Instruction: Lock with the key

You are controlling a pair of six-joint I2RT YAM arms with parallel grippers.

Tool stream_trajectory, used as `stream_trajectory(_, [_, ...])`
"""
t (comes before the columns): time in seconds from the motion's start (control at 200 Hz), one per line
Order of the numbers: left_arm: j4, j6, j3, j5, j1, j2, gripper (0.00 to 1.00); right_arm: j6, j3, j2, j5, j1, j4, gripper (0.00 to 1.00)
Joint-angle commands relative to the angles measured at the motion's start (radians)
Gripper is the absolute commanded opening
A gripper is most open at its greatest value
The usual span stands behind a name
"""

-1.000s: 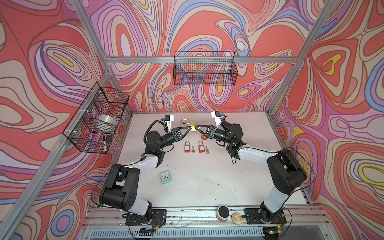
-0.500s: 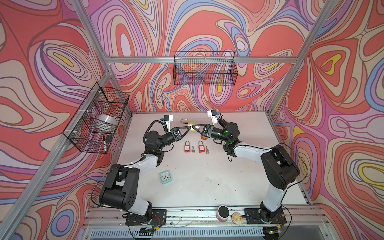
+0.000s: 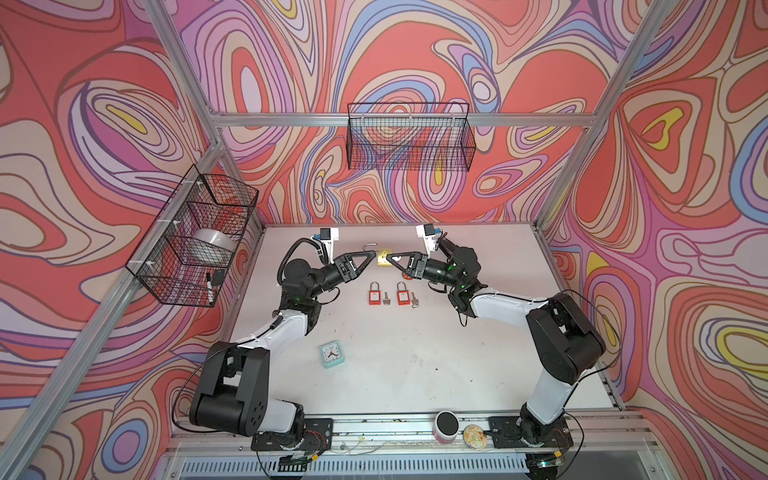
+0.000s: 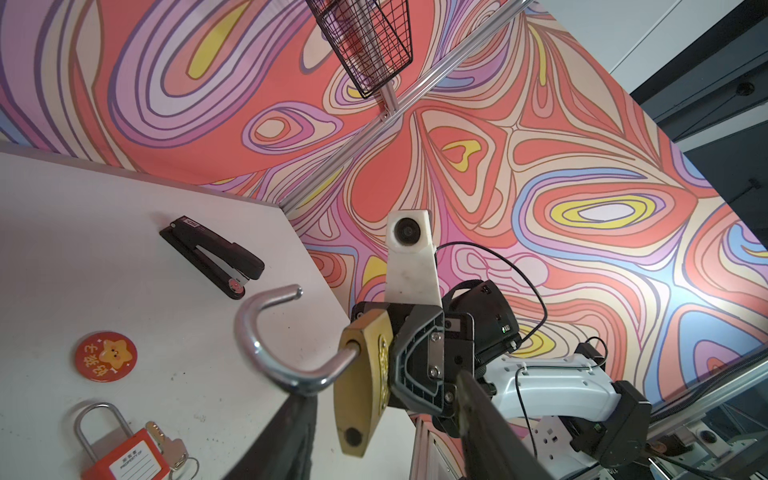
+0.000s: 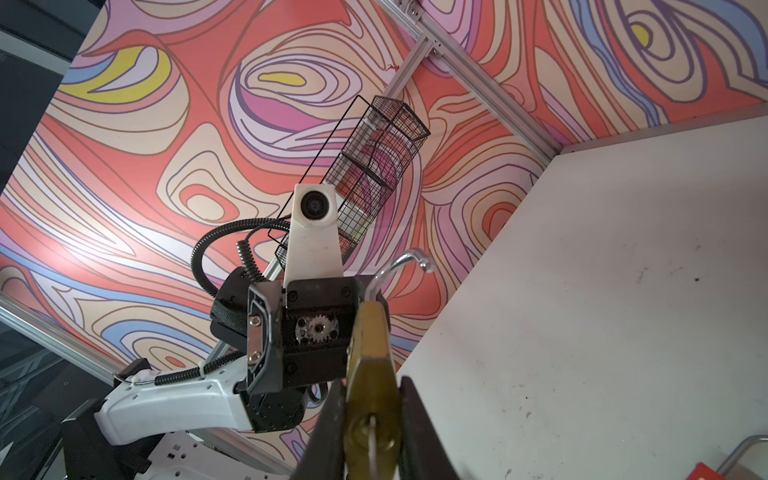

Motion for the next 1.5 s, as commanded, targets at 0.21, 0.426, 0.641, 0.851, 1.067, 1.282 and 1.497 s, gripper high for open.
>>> stream_trajectory(0.21, [-0.034,0.039,-0.007,0.022,0.021,-0.051,0.56,-0.022,-0.047,-0.058,0.02,-0.022,-0.035,0.0])
stream_trajectory(0.426, [-0.023,0.034,0.005,0.022,0.02,-0.041,0.56,-0.008,-0.061,-0.063,-0.018,-0.02,-0.023,0.0])
stream_trajectory(0.641, [-0.035,0.033,0.005,0.03,0.019,-0.036,0.54,-0.075,-0.029,-0.101,-0.078,-0.02,-0.152,0.0])
stream_trajectory(0.851, [-0.06,0.046,-0.007,0.045,0.019,-0.037,0.52,-0.054,-0.004,-0.104,-0.112,-0.019,-0.149,0.0])
stream_trajectory(1.067, [-0.069,0.046,-0.013,0.055,0.019,-0.036,0.51,-0.008,0.018,-0.087,-0.125,-0.021,-0.086,0.0])
stream_trajectory(1.282, [-0.077,0.048,-0.007,0.063,0.019,-0.034,0.51,0.001,0.039,-0.081,-0.145,-0.02,-0.092,0.0])
stream_trajectory(1.497, [-0.079,0.048,-0.009,0.074,0.019,-0.035,0.5,0.046,0.046,-0.069,-0.148,-0.021,-0.03,0.0])
